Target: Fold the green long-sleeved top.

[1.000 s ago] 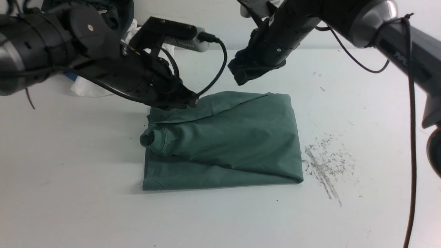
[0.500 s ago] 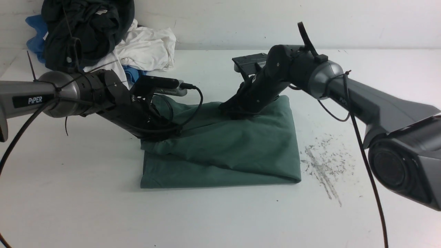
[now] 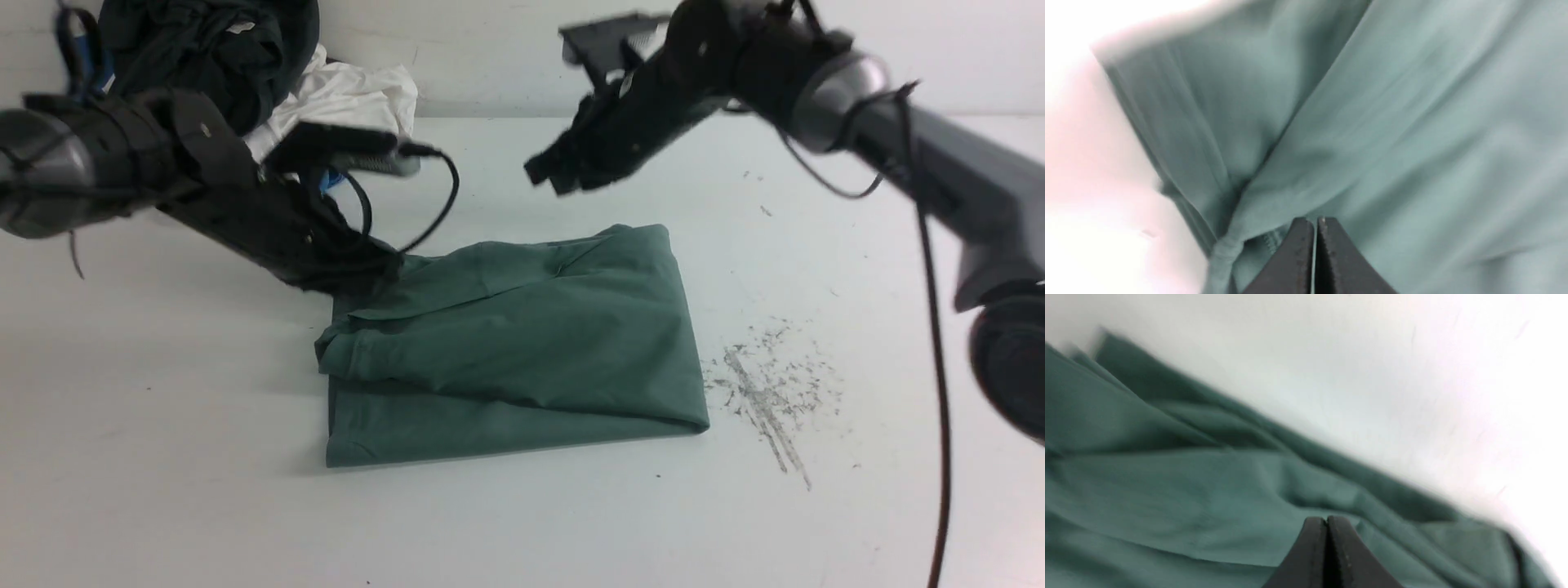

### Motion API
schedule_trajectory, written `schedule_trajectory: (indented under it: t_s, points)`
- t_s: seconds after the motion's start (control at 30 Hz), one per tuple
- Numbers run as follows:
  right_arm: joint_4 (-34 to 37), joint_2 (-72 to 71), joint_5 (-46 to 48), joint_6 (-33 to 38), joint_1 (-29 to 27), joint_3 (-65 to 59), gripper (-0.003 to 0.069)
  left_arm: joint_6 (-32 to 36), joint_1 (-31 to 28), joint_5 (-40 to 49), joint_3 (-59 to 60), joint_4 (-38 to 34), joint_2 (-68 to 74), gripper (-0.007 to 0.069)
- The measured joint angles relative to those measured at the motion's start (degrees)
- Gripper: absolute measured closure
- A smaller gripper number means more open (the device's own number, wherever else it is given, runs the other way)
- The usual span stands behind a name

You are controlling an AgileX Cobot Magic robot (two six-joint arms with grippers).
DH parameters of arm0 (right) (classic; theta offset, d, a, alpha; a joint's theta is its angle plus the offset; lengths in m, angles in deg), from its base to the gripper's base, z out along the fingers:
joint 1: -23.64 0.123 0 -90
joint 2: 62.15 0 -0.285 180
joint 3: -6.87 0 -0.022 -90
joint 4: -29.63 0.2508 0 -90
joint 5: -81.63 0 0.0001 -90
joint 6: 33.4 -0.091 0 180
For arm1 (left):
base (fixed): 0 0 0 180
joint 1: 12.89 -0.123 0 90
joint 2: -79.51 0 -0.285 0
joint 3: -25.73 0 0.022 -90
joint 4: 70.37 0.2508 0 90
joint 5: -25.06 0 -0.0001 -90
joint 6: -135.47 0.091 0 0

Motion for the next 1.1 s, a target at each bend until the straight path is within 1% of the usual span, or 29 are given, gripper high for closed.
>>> schedule_trajectory:
  t_s: [0.17,0.3,0.37,0.43,0.53,0.57,0.6,0.7,0.73,0.8,0.83,1.0,1.03,1.07,1.1]
  points:
    - [-0.18,-11.64,3.93,1.15,-1.06,0.24,0.0673,-0.75,0.0,6.01,-0.06,4.29,-15.3,0.0628]
    - [-0.18,-17.88,9.71,1.33,-2.59,0.24,0.0673,-3.75,0.0,12.07,-0.01,9.71,-24.48,0.0628]
    - [-0.39,-22.57,13.85,1.44,-3.53,0.24,0.0673,-6.82,0.0,14.86,1.53,14.14,-31.98,0.0628]
    - [-0.43,-27.3,15.22,1.44,-3.82,0.24,0.0673,-9.87,0.0,15.93,4.94,18.07,-38.67,0.0628]
    - [-0.33,-33.02,15.41,1.44,-3.82,-1.73,0.0673,-13.38,0.0,16.38,11.66,21.94,-47.09,0.0628]
    - [-0.33,-33.49,15.48,1.44,-3.82,-2.0,0.0673,-13.38,0.0,16.43,11.66,21.94,-47.69,0.0628]
    - [0.19,-36.91,15.54,1.44,-3.82,-4.18,0.0673,-14.62,0.0,16.46,15.22,23.2,-51.67,0.0628]
    - [1.15,-44.2,15.57,1.44,-3.82,-10.88,0.0673,-15.76,0.0,16.61,22.88,23.75,-59.05,0.0628]
    - [1.82,-48.05,14.57,1.44,-3.82,-15.37,0.0673,-16.0,0.0,16.61,26.12,23.75,-62.98,0.0628]
    - [2.23,-51.47,13.19,1.44,-3.82,-18.95,0.0673,-16.05,0.0,16.61,28.24,23.75,-65.32,0.0628]
    - [2.41,-53.81,11.3,1.44,-3.82,-22.82,0.0673,-16.05,0.0,16.61,29.84,23.8,-67.16,0.0628]
    - [3.17,-70.6,-4.55,2.9,-3.82,-46.31,0.0673,-16.42,0.0,14.99,40.11,23.6,-79.24,0.0628]
    - [3.33,-71.23,-5.21,3.03,-3.82,-47.19,0.0673,-16.42,0.0,14.85,40.46,23.54,-79.66,0.0628]
    - [4.02,-77.55,-10.76,4.22,-3.82,-54.82,0.0673,-16.42,0.0,14.01,43.13,23.1,-82.97,0.0628]
    - [4.07,-77.55,-11.35,4.36,-3.82,-55.63,0.0673,-16.42,0.0,14.01,43.75,23.03,-83.8,0.0628]
